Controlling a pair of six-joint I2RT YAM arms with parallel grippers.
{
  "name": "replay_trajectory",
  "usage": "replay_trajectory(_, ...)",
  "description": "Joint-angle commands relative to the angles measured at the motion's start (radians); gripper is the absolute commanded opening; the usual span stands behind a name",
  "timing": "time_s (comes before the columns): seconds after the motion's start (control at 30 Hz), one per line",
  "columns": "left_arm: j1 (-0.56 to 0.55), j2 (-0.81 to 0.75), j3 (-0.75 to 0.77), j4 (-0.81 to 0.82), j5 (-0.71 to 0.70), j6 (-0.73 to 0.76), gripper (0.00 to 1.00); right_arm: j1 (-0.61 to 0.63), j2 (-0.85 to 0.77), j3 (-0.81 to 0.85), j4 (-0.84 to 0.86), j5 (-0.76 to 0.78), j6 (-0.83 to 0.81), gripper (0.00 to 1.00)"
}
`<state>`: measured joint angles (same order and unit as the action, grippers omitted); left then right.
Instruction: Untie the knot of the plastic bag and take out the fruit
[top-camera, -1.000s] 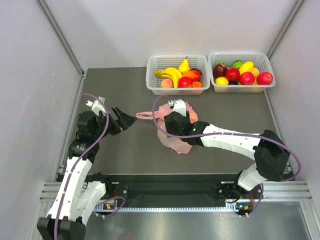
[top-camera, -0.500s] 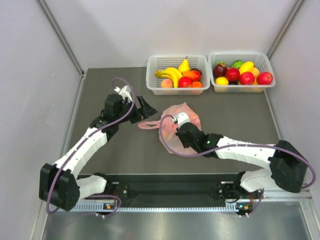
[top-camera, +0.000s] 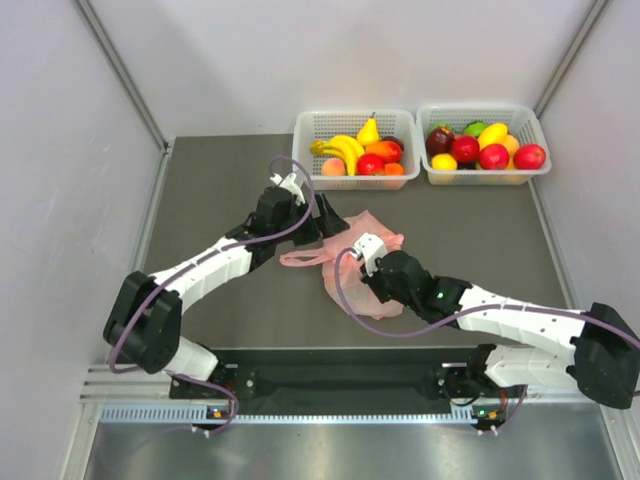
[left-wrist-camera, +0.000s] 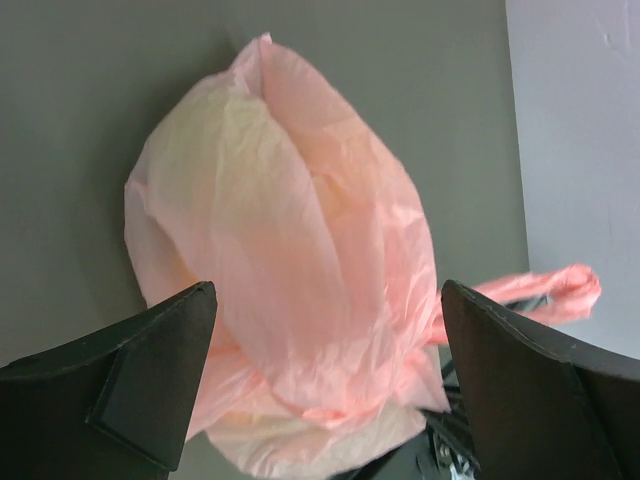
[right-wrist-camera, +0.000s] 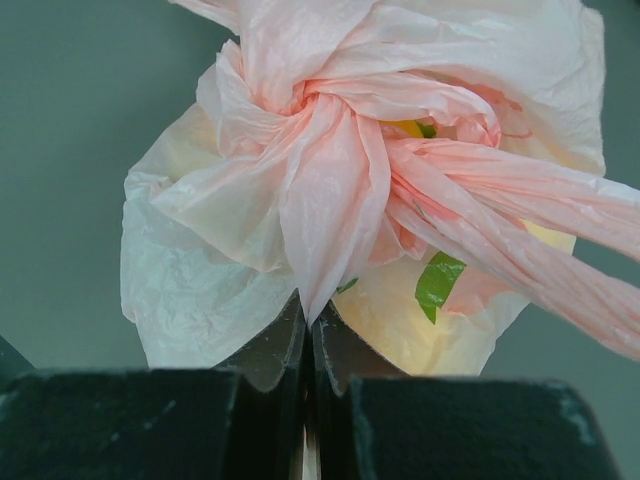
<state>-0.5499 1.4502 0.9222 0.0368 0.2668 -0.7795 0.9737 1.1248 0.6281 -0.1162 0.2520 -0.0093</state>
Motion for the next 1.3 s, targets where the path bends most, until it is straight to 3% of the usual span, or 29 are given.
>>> replay_trajectory(0.0,-0.031,0.012,0.018,0.173,-0.072,0.0,0.99,-0.006,0.018,0.033,0.0,-0.034,-0.031,0.0)
replay_trajectory(0.13,-0.076,0.105,0.09,0.083,-0.072,0.042,0.99,-0.006,-0.005,0.028,0.013,-0.02,-0.021,0.0)
replay_trajectory(0.3,-0.084,0.17,0.095,0.086,-0.005,0.06,0.73,-0.006,-0.045,0.03,0.016,0.024,-0.015,0.0)
replay_trajectory(0.4,-0.084,0.161,0.061,0.104,-0.005,0.065,0.46,-0.007,-0.062,0.028,0.016,0.067,-0.008,0.0)
replay_trajectory(0.43,-0.084,0.147,0.052,0.103,-0.012,0.066,0.27,-0.007,-0.063,0.028,0.013,0.102,-0.001,0.0)
replay_trajectory(0.47,-0.082,0.138,0.05,0.091,-0.032,0.077,0.17,-0.01,-0.065,0.03,0.013,0.116,0.002,0.0)
replay_trajectory(0.5,-0.081,0.119,0.053,0.08,-0.047,0.085,0.0,-0.012,-0.063,0.031,0.006,0.148,0.003,0.0)
replay_trajectory(0.6,-0.067,0.078,0.07,0.014,-0.112,0.114,0.0,-0.03,-0.05,0.05,-0.025,0.228,0.049,0.0)
replay_trajectory(0.77,0.004,-0.016,0.06,-0.064,-0.156,0.144,0.0,-0.176,-0.034,0.085,-0.12,0.343,0.192,0.0)
replay_trajectory(0.83,0.062,-0.079,0.02,-0.078,-0.155,0.151,0.0,-0.271,-0.049,0.078,-0.134,0.348,0.255,0.0)
replay_trajectory(1.0,0.197,-0.21,-0.081,-0.101,-0.103,0.154,0.0,-0.368,-0.094,0.073,-0.137,0.332,0.299,0.01)
replay_trajectory(1.17,0.211,-0.301,-0.193,-0.094,-0.069,0.138,0.0,-0.405,-0.072,0.128,-0.181,0.336,0.321,0.24)
replay_trajectory(1.2,0.209,-0.332,-0.21,-0.087,-0.061,0.131,0.0,-0.405,-0.079,0.137,-0.189,0.298,0.318,0.32)
replay_trajectory(1.23,0.209,-0.346,-0.239,-0.083,-0.049,0.123,0.0,-0.405,-0.089,0.145,-0.185,0.253,0.29,0.54)
replay_trajectory(1.27,0.209,-0.362,-0.253,-0.075,-0.043,0.106,0.0,-0.403,-0.121,0.145,-0.177,0.209,0.278,0.64)
